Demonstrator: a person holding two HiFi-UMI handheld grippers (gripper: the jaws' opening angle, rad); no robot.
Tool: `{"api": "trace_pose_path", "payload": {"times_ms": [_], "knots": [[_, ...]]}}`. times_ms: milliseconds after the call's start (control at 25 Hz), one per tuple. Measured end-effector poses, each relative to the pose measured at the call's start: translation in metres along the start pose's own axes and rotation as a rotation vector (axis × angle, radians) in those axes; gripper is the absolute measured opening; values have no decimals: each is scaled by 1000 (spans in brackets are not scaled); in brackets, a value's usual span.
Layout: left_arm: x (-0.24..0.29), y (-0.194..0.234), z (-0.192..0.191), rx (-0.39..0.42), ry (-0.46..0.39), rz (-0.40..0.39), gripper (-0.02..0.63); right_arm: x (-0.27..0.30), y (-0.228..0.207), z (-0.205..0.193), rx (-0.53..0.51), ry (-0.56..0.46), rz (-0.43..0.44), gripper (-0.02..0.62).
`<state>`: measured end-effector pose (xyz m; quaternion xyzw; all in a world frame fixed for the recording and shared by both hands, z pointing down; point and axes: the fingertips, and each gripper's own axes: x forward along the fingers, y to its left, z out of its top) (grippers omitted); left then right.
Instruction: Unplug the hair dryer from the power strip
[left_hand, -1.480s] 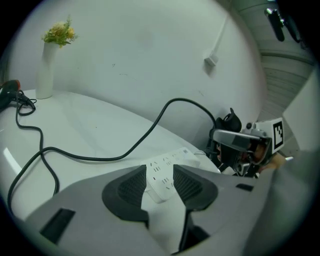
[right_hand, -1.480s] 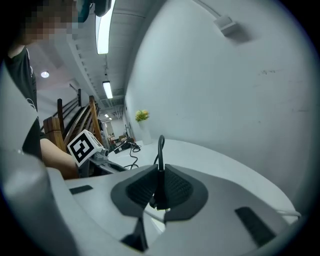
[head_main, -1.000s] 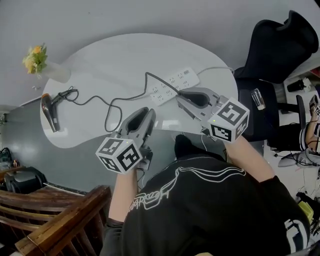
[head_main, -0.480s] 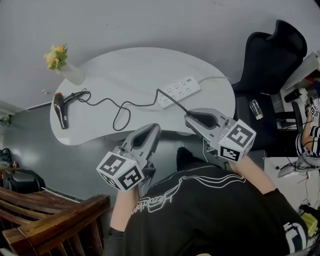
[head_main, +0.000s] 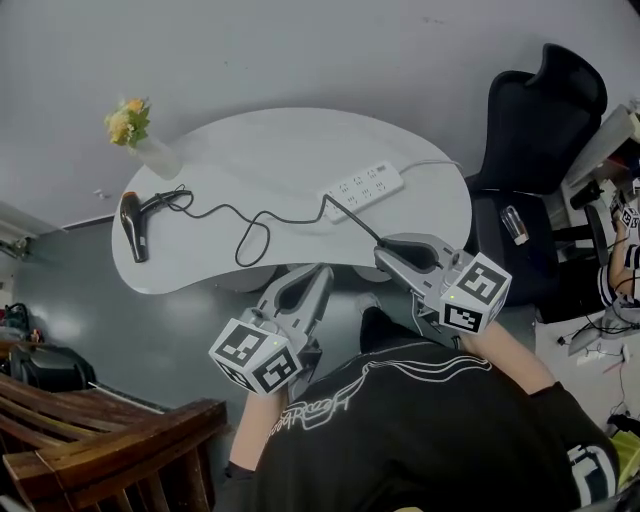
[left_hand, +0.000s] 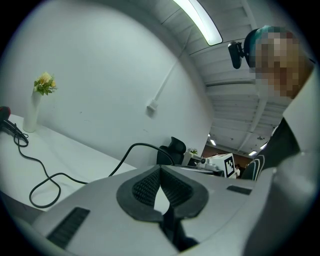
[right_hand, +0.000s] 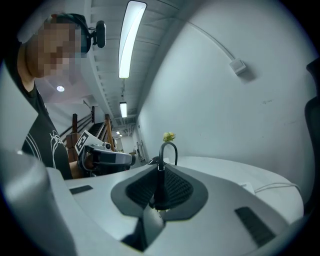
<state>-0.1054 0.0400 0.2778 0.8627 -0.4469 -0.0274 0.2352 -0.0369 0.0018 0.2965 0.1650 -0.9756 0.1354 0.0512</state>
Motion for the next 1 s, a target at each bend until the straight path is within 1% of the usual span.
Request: {"api": "trace_pose_path", "payload": {"times_ms": [160,480,840,1000], "knots": [[-1,-5,-2,2,0,-1,5,-3,6,0,-23,6,4,28],[-5,-14,0,34,7,-2,5,-7,11,0,-9,-4,6,28],[-16,-13,6,33,-24,11,5,-5,18,3,-25,2,11,28],[-20,-10,5,25,-32,16,5,-2,19,0,-16,2,12,28]]}}
